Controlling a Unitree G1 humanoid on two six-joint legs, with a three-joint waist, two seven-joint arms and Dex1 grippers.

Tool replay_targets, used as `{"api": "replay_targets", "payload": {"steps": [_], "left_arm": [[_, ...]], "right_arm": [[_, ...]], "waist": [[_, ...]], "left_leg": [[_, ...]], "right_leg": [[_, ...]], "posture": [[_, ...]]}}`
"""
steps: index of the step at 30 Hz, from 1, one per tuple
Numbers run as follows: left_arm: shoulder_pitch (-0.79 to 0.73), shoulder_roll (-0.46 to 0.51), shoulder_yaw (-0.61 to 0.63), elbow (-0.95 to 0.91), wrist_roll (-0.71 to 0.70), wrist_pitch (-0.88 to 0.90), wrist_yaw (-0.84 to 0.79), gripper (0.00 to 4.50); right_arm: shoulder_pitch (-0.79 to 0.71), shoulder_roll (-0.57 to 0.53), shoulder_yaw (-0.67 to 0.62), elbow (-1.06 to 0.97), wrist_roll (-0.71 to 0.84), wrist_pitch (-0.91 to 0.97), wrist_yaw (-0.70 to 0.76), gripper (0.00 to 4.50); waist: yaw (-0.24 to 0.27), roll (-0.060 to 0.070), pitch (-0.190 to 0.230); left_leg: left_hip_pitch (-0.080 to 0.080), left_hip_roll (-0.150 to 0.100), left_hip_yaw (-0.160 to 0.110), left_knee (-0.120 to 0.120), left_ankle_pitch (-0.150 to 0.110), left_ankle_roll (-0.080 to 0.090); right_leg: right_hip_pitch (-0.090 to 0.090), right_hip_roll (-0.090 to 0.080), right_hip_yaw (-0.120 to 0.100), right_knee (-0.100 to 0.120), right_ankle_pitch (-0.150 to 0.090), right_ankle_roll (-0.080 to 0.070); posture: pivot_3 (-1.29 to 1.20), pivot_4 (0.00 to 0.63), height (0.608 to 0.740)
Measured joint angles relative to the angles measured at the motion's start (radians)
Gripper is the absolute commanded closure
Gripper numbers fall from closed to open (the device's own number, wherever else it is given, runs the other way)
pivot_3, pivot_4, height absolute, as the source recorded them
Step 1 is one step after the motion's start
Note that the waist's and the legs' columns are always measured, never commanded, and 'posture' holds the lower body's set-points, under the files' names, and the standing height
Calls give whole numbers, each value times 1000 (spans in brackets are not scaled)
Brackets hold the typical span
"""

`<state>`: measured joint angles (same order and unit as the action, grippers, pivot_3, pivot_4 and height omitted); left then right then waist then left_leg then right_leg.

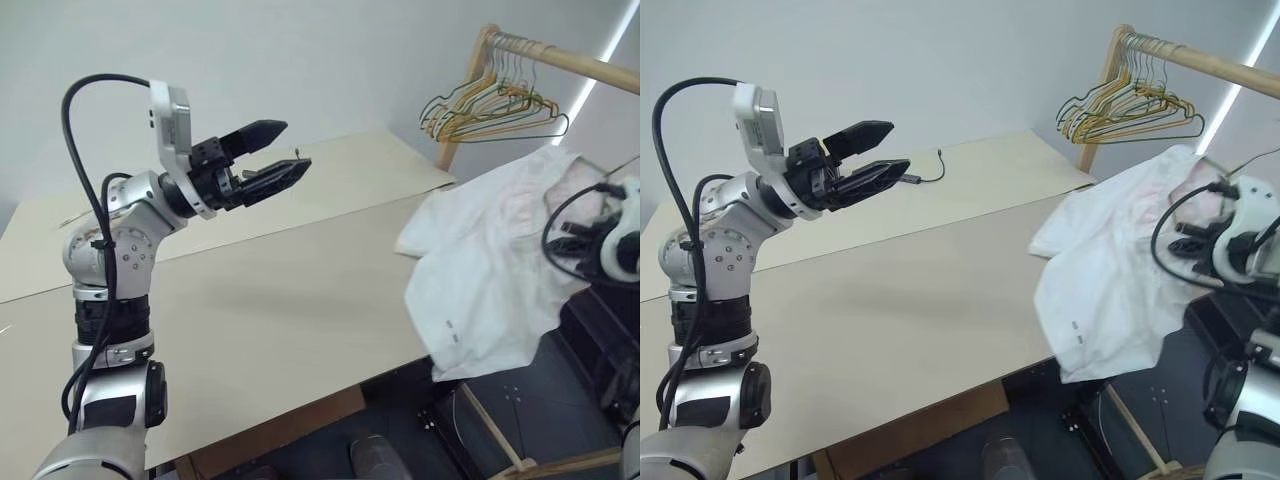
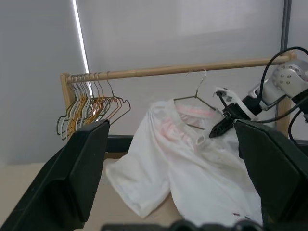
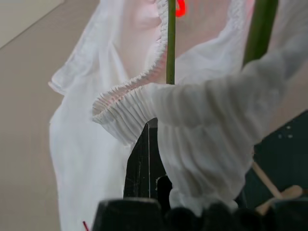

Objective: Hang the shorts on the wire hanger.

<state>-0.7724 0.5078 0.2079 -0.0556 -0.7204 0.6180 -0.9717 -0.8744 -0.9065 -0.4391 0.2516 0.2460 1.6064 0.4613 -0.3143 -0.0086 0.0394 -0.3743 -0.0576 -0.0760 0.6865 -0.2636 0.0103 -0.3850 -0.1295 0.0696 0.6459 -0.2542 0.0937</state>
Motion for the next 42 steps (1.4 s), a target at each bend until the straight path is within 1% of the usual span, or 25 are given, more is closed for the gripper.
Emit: {"api": "replay_targets", "payload": {"steps": [2, 5, 8, 17, 22, 26, 30, 34, 38, 39, 42], "left_arm": [[-4, 1, 0, -2, -18, 7, 1, 36], [-8, 15, 4, -10, -35, 20, 1, 36], [-8, 21, 8, -12, -48, 21, 2, 36], [-8, 39, 8, -19, -69, 22, 11, 36], [-7, 44, 8, -21, -71, 22, 12, 36], [2, 51, 7, -41, -72, 24, 9, 36], [21, 57, 7, -66, -84, 40, 8, 36], [31, 57, 6, -74, -94, 42, 9, 0], [31, 62, 6, -86, -104, 42, 9, 0], [31, 67, 6, -86, -105, 42, 9, 0], [31, 74, 6, -85, -105, 43, 15, 0]], "right_arm": [[-61, -10, -2, 66, -9, 0, -29, 4500], [-164, -36, -7, 217, -42, -13, -87, 4500], [-236, -61, -8, 376, -78, -86, -153, 4500], [-380, -131, -8, 653, -98, -274, -247, 4500], [-389, -140, -37, 774, -105, -329, -318, 4500], [-348, -123, -66, 786, -103, -353, -365, 4500], [-308, -115, -91, 776, -84, -382, -384, 4500], [-279, -110, -95, 769, -73, -403, -399, 3292], [-242, -91, -89, 762, -67, -436, -411, 1812], [-228, -87, -78, 735, -68, -458, -411, 1416], [-200, -82, -54, 657, -70, -498, -410, 423]], "waist": [[-9, 0, 0], [-15, 0, 0], [-19, 0, 0], [-27, 2, 1], [-28, 2, 2], [-27, 2, 2], [-27, 1, 2], [-26, 1, 2], [-27, 1, 2], [-26, 2, 2], [-26, 2, 2]], "left_leg": [[0, 0, 1, 0, 0, 0], [0, 0, 1, 0, -1, 1], [0, 0, 1, -1, -1, 2], [0, 0, 2, -2, -2, 4], [2, 0, 3, -2, -3, 5], [9, 0, 3, -6, -3, 5], [11, 0, 2, -6, -4, 6], [11, 0, 2, -6, -4, 6], [11, 0, 2, -6, -4, 6], [11, 0, 2, -6, -4, 6], [11, 0, 2, -6, -4, 6]], "right_leg": [[0, 0, 1, 0, 0, 0], [0, 0, 0, -1, 0, 1], [1, 0, 1, -3, 0, 1], [1, 0, 1, -6, 0, 2], [5, 0, 1, -8, 0, 2], [15, 0, -1, -16, 0, 4], [19, 0, -1, -19, 1, 6], [19, 0, -1, -20, 2, 6], [19, 0, -1, -19, 2, 6], [19, 0, -1, -19, 2, 6], [19, 0, -1, -19, 2, 6]], "posture": [[-304, 28, 740], [-294, 27, 740], [-290, 26, 740], [-278, 28, 740], [-276, 26, 740], [-272, 24, 740], [-269, 22, 740], [-265, 21, 740], [-258, 22, 740], [-258, 22, 740], [-258, 22, 740]]}}
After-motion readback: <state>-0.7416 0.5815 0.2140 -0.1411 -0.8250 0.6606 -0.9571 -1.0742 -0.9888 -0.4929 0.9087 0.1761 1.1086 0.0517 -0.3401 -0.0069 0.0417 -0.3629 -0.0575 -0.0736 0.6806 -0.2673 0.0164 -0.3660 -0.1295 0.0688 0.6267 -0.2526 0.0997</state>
